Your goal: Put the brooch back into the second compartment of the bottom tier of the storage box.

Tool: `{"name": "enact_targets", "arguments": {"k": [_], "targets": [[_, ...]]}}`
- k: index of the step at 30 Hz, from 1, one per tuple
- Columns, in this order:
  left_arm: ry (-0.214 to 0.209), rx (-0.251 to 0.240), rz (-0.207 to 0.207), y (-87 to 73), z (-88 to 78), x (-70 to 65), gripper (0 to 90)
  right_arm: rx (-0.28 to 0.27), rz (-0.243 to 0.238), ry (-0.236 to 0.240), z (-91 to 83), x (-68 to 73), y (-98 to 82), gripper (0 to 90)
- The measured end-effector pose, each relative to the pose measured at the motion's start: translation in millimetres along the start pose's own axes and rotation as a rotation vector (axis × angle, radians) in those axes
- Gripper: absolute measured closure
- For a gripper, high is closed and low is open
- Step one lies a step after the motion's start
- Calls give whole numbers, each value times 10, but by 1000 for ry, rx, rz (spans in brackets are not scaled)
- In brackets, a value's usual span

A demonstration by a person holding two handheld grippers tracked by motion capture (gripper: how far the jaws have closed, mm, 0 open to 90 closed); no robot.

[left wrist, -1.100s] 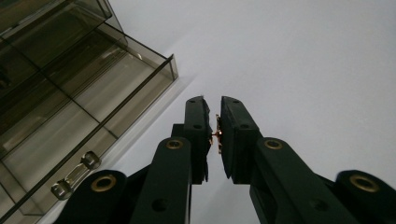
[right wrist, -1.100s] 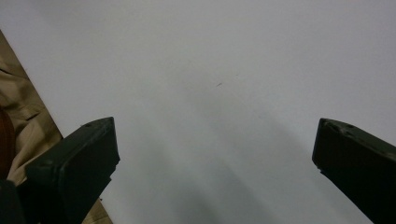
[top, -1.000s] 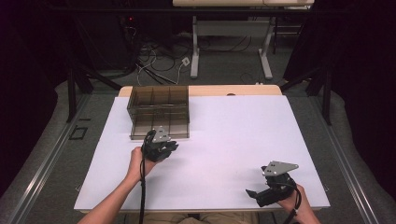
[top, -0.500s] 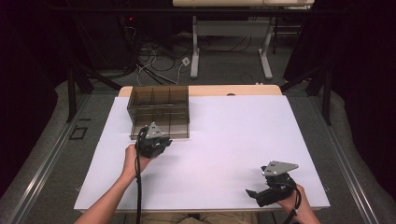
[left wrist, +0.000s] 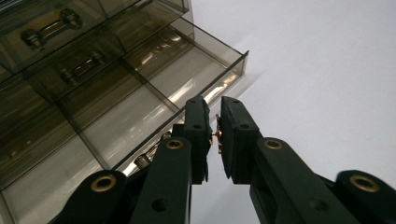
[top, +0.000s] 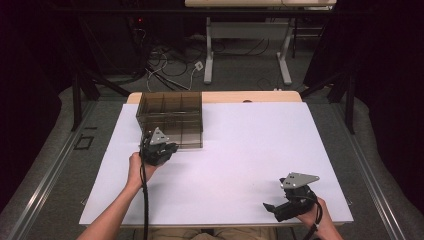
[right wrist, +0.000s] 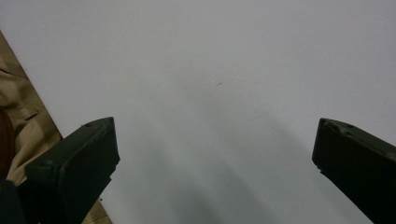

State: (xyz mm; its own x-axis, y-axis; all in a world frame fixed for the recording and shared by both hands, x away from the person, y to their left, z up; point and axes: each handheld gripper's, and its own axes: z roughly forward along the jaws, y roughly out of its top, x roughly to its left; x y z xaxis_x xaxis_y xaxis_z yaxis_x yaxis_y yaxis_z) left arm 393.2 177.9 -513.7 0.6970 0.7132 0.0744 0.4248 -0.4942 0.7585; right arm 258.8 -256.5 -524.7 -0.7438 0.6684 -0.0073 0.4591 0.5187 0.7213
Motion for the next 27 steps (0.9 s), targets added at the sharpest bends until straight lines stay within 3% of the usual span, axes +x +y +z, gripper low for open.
{"name": "enact_targets", "arguments": {"k": [27], "targets": [[62,-17,-47,-43,-14,230,814,0,-2,-1,1,-2,-2,0]]}}
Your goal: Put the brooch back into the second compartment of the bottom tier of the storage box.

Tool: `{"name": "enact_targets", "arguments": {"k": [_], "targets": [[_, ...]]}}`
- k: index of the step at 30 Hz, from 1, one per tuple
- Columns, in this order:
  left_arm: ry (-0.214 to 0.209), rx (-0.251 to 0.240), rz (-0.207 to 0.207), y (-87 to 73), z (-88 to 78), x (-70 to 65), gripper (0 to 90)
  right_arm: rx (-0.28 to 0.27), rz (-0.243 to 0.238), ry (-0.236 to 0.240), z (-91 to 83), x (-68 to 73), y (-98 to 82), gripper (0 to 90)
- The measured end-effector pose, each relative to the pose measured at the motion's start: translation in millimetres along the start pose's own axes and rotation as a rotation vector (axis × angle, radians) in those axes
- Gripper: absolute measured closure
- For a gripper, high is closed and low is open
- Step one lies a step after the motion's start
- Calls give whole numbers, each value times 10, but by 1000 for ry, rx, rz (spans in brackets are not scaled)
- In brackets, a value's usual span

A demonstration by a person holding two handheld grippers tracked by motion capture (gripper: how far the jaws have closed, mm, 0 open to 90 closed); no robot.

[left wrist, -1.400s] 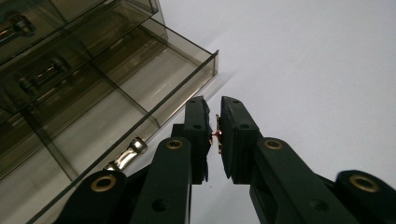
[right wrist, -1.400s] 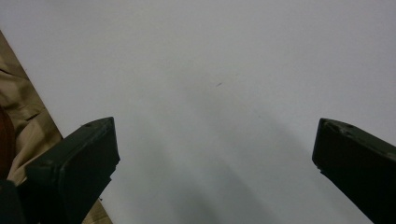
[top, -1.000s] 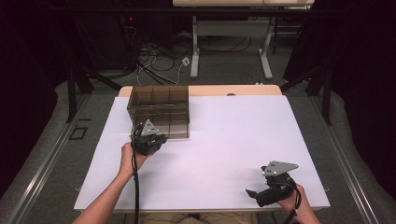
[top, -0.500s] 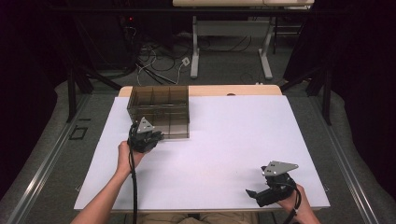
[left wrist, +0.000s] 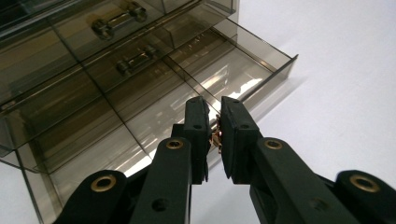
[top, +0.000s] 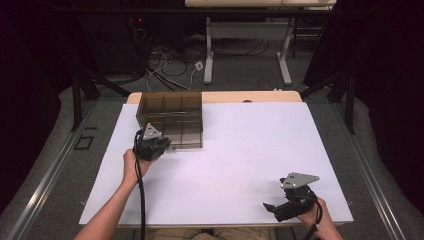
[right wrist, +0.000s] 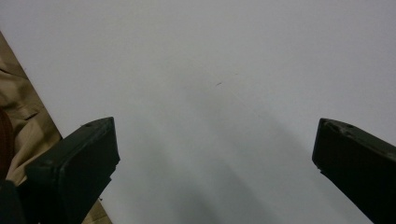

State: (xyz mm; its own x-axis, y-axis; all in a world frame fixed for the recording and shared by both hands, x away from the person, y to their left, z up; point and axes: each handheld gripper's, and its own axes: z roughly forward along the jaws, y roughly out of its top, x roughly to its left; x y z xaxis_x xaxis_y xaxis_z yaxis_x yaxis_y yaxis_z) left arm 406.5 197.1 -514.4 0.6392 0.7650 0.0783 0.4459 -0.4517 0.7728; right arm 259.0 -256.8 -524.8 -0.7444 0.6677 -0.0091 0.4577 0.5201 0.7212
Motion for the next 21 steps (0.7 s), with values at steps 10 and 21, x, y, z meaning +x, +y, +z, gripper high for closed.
{"name": "enact_targets", "arguments": {"k": [10,21], "targets": [[20,-6,-19,-27,33,87,814,1,0,-2,2,3,1,0],[38,-8,-42,-55,70,163,814,2,0,-1,2,2,1,0]]}}
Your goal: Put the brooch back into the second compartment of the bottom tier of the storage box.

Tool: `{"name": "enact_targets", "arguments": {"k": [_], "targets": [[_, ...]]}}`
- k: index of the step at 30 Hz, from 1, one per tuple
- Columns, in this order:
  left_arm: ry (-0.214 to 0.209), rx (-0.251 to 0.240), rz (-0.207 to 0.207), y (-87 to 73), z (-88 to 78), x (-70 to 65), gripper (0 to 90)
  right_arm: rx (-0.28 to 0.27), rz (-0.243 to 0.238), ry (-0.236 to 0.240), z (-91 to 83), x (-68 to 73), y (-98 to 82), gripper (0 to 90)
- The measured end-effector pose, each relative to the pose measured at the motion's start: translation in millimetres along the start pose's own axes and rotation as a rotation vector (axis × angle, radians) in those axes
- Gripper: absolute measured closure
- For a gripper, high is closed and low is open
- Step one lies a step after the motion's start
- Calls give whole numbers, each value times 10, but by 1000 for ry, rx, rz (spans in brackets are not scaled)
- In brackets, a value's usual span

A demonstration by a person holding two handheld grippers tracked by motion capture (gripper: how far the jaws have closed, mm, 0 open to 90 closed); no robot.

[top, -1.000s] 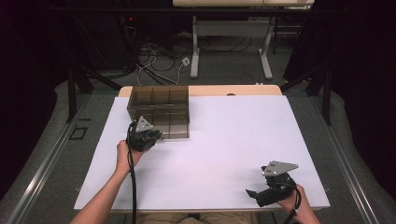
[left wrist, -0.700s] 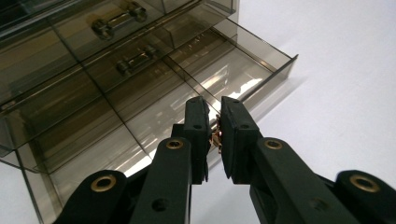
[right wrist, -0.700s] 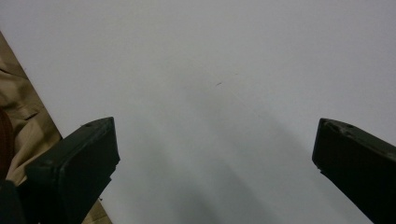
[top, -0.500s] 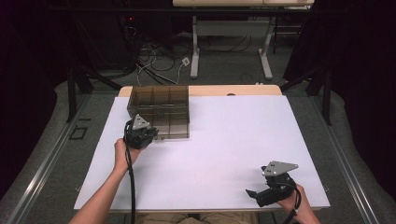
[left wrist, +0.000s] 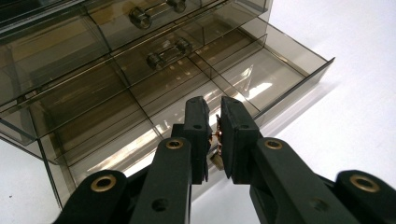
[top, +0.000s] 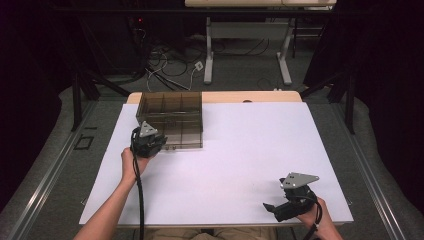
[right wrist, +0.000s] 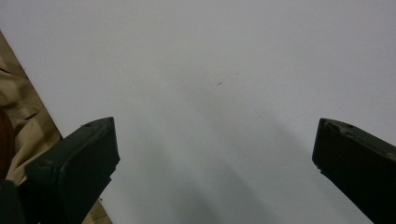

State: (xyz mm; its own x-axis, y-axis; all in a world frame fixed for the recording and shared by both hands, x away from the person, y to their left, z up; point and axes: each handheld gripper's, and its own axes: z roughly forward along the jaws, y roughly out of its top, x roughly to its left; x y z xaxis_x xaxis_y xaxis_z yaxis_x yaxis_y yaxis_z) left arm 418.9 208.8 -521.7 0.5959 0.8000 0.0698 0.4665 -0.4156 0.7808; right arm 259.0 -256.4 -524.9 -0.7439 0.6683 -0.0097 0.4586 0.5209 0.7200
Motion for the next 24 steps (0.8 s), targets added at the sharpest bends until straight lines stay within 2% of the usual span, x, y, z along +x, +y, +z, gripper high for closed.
{"name": "enact_targets", "arguments": {"k": [11,14,24], "targets": [[13,-1,-16,-32,58,47,814,0,0,3,4,-1,0,0],[18,2,-31,-42,74,52,813,-1,0,3,5,-1,0,0],[35,0,-32,-60,132,73,813,1,-2,3,6,-1,0,0]]}}
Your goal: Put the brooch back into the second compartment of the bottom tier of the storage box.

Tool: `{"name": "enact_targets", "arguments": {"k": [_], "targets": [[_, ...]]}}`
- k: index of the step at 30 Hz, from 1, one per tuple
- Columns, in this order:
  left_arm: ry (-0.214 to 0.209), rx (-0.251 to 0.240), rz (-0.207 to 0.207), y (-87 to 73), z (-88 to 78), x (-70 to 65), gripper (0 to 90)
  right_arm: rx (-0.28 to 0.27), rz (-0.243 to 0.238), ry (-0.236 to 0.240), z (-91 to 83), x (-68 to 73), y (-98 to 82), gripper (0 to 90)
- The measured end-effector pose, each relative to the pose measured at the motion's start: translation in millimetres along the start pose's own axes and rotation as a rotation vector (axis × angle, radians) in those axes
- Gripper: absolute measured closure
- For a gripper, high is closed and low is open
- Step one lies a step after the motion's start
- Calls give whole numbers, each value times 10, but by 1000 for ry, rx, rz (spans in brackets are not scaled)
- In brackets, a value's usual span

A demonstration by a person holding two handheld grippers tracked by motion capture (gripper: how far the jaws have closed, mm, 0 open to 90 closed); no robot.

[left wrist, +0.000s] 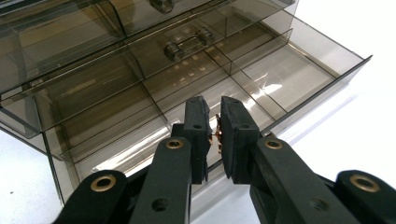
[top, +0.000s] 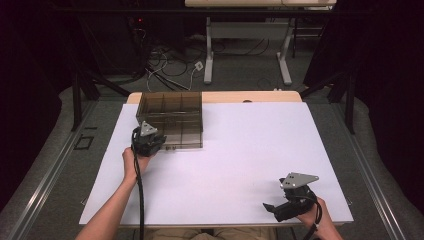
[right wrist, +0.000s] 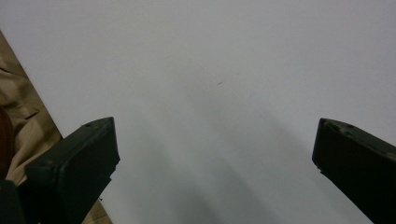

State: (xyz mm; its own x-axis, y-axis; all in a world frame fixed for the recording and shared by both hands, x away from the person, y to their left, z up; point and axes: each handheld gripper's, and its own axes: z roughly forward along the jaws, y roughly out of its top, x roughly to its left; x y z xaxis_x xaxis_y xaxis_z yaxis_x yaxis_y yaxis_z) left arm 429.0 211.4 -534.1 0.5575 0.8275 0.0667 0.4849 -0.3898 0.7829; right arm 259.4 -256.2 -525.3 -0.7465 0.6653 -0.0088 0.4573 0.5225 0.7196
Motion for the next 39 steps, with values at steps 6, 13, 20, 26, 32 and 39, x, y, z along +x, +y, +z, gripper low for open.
{"name": "enact_targets", "arguments": {"k": [6,13,20,26,32,39], "targets": [[11,5,-2,-15,19,16,813,0,0,-1,-1,2,0,0],[14,8,-15,-41,42,35,813,1,1,-1,0,5,1,0],[13,1,-15,-60,76,53,813,3,1,0,1,5,0,0],[16,11,-15,-71,92,45,812,2,-1,1,2,4,1,0],[21,13,-14,-83,107,43,812,1,2,0,4,6,1,0],[12,16,-15,-90,122,39,811,1,-3,1,4,4,1,0]]}}
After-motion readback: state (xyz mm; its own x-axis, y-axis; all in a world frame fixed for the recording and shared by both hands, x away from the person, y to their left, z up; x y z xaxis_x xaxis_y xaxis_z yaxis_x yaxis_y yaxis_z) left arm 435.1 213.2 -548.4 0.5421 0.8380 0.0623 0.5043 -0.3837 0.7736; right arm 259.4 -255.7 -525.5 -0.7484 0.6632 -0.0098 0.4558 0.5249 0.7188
